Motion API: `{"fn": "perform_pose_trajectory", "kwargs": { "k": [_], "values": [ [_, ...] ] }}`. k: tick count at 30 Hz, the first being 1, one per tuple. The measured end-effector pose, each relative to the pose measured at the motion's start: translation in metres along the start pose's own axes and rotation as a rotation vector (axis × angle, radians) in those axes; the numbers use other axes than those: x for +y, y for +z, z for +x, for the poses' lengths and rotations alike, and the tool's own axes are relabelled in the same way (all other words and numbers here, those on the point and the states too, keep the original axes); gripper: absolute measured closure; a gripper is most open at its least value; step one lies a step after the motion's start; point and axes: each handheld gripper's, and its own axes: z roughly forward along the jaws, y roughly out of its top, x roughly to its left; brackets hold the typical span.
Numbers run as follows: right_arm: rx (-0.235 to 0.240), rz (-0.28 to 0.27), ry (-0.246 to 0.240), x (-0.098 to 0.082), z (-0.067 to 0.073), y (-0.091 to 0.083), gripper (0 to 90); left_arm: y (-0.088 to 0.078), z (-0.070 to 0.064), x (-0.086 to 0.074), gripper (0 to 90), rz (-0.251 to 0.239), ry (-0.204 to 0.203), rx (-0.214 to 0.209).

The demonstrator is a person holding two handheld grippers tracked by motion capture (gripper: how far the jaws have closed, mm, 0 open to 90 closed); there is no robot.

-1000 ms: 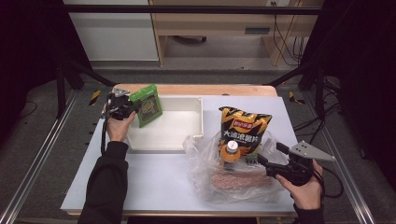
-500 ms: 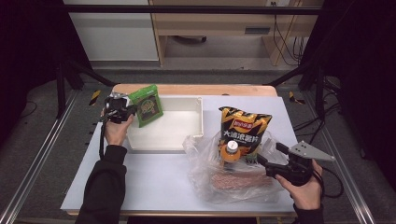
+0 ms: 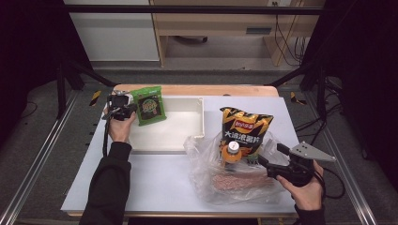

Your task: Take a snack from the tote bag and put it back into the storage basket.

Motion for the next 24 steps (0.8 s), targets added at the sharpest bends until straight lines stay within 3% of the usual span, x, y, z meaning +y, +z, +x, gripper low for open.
{"fn": "perform_pose_trajectory", "kwargs": {
  "k": [6,10,14,24],
  "values": [
    [0.005,0.0,-0.006,0.0,0.0,0.0,17.3,-0.005,0.001,-0.002,73.0,-0.012,0.001,-0.034],
    [0.005,-0.004,-0.001,0.0,0.001,0.0,17.7,-0.016,0.004,-0.005,68.2,-0.046,-0.007,-0.06],
    [0.004,-0.013,-0.001,0.001,0.001,-0.001,18.4,-0.034,0.005,-0.009,63.0,-0.09,-0.008,-0.081],
    [0.01,-0.033,-0.011,0.002,0.001,-0.002,21.2,-0.08,-0.002,-0.026,49.3,-0.169,0.044,-0.135]
  ]
}}
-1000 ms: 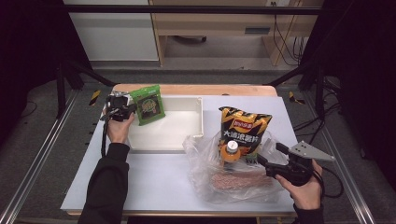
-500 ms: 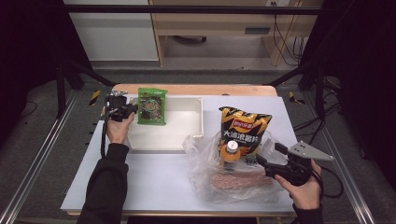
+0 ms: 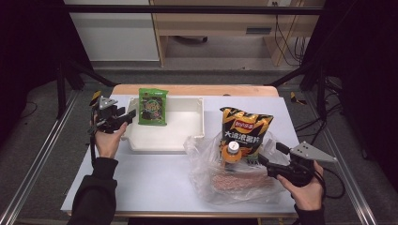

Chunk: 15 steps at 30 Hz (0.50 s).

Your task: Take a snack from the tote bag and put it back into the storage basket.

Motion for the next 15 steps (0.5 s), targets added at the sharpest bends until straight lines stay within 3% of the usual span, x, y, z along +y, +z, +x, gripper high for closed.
{"fn": "perform_pose_trajectory", "kwargs": {
  "k": [7,15],
  "values": [
    [0.016,-0.01,-0.009,0.0,0.002,0.0,26.0,-0.025,-0.018,-0.014,42.1,-0.029,0.026,-0.051],
    [0.034,0.002,-0.025,-0.003,0.002,0.001,34.2,-0.034,-0.042,-0.035,37.8,-0.021,0.053,-0.109]
  ]
}}
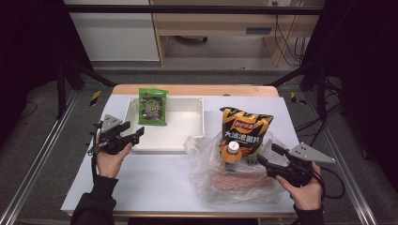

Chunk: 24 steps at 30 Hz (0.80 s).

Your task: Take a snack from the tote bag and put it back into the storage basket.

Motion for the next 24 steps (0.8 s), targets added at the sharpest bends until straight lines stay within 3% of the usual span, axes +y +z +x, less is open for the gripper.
{"fn": "perform_pose_trajectory", "kwargs": {
  "k": [7,13,24],
  "values": [
    [0.002,-0.025,-0.003,0.003,-0.002,0.0,32.1,-0.007,-0.022,-0.004,34.2,-0.01,0.039,-0.04],
    [-0.039,-0.058,0.029,0.012,-0.01,0.002,23.5,-0.016,-0.034,-0.008,30.8,-0.042,0.051,-0.079],
    [-0.093,-0.065,0.073,0.024,-0.027,0.024,16.7,-0.014,-0.048,-0.02,28.4,-0.028,0.08,-0.083]
  ]
}}
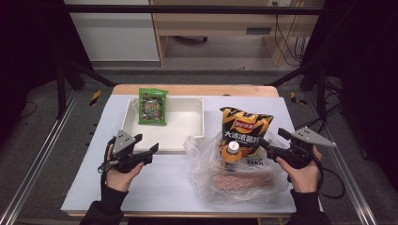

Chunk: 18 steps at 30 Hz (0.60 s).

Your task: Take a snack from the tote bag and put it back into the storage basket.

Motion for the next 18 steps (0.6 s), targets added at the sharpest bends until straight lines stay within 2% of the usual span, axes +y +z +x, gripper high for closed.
{"fn": "perform_pose_trajectory", "kwargs": {
  "k": [5,18],
  "values": [
    [-0.008,-0.014,0.022,0.007,-0.005,0.008,15.1,0.005,-0.005,-0.004,27.9,0.015,0.01,-0.014],
    [0.014,0.014,0.017,0.019,-0.003,0.026,13.1,0.009,-0.011,-0.006,27.8,0.022,0.022,-0.026]
  ]
}}
